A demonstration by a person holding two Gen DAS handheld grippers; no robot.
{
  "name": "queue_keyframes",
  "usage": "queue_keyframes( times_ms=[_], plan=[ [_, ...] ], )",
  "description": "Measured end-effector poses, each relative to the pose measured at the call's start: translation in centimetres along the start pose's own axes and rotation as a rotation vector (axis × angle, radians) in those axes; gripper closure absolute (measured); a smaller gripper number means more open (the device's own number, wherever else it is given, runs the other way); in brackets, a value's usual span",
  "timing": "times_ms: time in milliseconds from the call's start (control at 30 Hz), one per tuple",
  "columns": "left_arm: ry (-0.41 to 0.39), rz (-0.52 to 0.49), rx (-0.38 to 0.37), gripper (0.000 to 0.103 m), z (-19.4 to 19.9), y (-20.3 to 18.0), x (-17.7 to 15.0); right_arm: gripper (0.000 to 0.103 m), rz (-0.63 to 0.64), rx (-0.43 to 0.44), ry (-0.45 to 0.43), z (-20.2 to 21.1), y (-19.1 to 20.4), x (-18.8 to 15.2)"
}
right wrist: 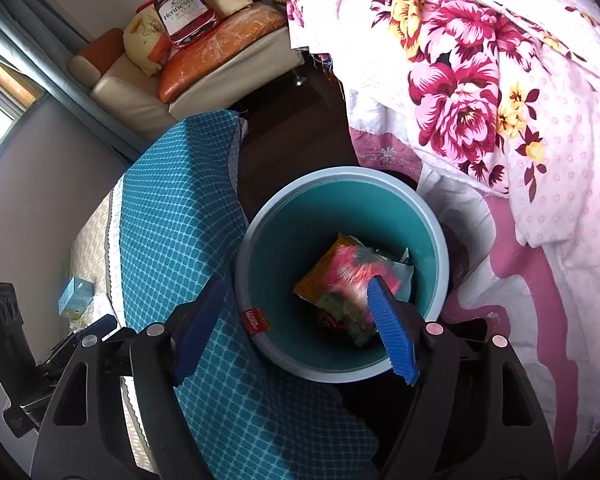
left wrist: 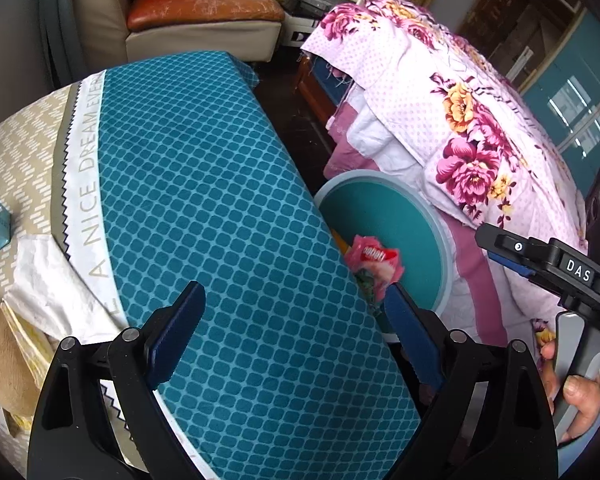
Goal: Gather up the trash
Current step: 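Carry the plastic packet to the teal bin and release with left while right drops the wafer bag in, then grasp the white tissue with right while left grasps the blue milk carton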
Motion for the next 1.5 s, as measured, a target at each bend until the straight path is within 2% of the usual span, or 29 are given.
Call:
queue_keyframes(
  times_ms=[67, 833, 1000, 1133, 1300, 1500],
  plan=[
    [-0.008, 0.009, 0.001, 0.012, 0.6, 0.6, -0.2, 0.026, 0.002, -0.001, -0.001, 0.2, 0.5, -0.2],
    [-0.089, 0.139, -0.012, 0.011, 7.1, 8.6, -3.0, 0.025, 0.158, 0.009, 0.036, 1.2, 10.4, -3.4],
    [-0.11, 0.169, -0.009, 0.005, 8.3, 10.5, -3.7, 0.025, 0.205, 0.016, 0.049, 0.9, 12.9, -4.2],
    [-0.118, 0.181, -0.003, 0.005, 9.0, 12.1, -4.2, 0.025, 0.243, 0.019, 0.069, 0.3, 15.1, -5.1],
    [-0.113, 0.169, 0.042, 0.005, 10.2, 15.5, -5.3, 0.025, 0.303, 0.034, 0.094, -0.9, 18.0, -6.0],
    [-0.11, 0.178, 0.118, 0.005, 11.9, 21.2, -7.6, 0.025, 0.391, 0.05, 0.174, -3.8, 22.0, -7.4]
  ],
)
Point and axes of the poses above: each gripper's, at about its wrist camera, not at the fingertips, and z roughly against the way its jaws point, y to its left, x to its top, the point moved 8 cm from there along -z, roughly the way its jaws point, and after that the axes turned 1 degree about -x, right-handed, at the moved point
